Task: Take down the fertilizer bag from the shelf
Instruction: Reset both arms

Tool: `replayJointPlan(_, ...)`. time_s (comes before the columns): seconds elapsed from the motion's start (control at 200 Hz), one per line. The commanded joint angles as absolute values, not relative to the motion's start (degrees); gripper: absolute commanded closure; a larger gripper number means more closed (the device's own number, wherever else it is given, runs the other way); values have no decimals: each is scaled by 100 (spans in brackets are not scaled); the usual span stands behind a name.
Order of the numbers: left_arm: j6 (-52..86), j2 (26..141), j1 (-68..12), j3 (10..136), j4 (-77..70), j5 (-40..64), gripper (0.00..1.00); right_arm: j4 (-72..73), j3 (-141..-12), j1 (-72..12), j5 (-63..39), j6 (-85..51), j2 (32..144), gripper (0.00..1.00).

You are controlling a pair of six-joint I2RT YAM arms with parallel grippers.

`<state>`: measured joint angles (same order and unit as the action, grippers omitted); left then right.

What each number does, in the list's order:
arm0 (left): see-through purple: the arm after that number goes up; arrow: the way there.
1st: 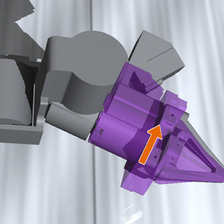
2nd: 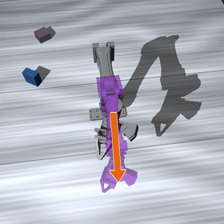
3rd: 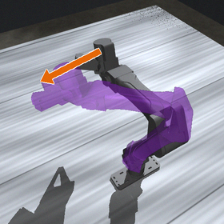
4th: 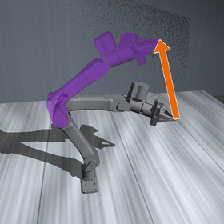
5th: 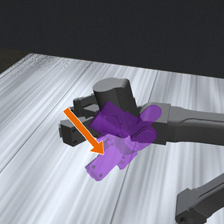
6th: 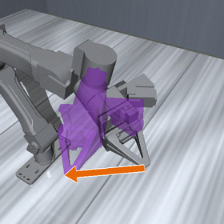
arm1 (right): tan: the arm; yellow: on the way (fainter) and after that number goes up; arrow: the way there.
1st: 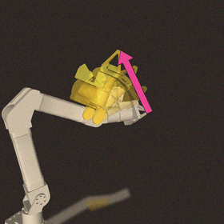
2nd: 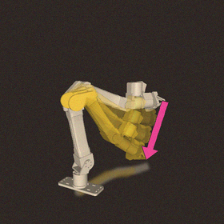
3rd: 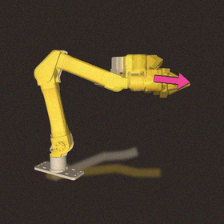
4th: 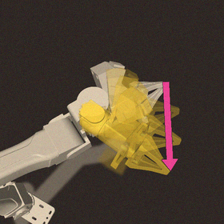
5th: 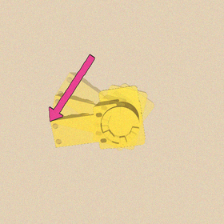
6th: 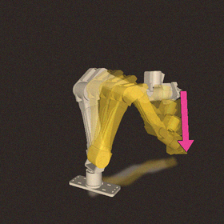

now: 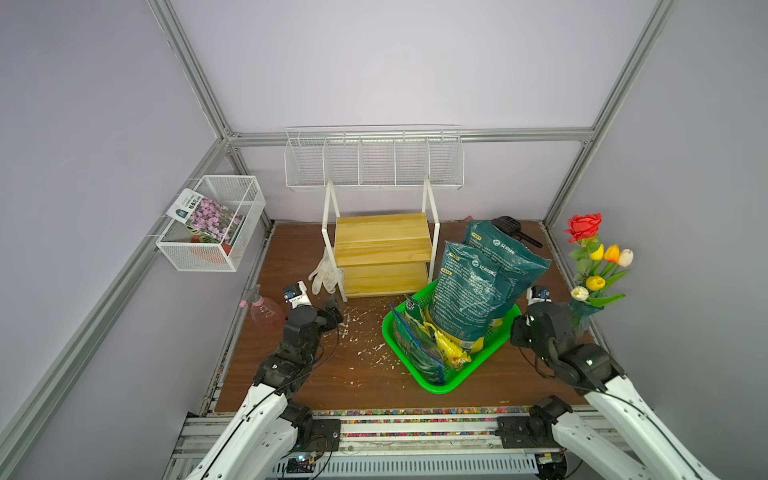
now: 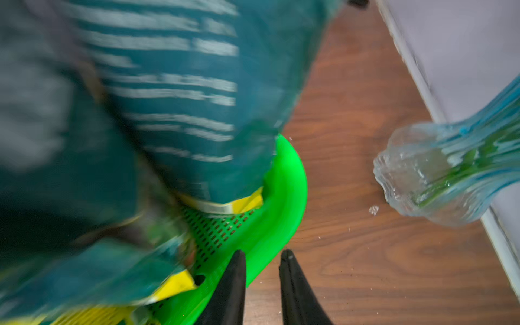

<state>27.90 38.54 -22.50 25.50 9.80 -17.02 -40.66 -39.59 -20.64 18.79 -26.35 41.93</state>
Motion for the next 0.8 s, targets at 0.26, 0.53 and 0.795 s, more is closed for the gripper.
replayJointPlan(0.26, 2485, 3881, -2215, 2113, 236, -2186, 11, -1211, -3381, -397, 1228, -1967, 5659, 65)
replayJointPlan(0.53, 1711, 4652, -2041, 1990, -902, -2823, 10, 229, -3284, -266, 1820, -1518, 6844, 59)
replayJointPlan(0.795, 1541, 5828, -758, 2252, -1858, -2361, 10, 2745, -2462, 23, 1373, -1301, 7472, 58)
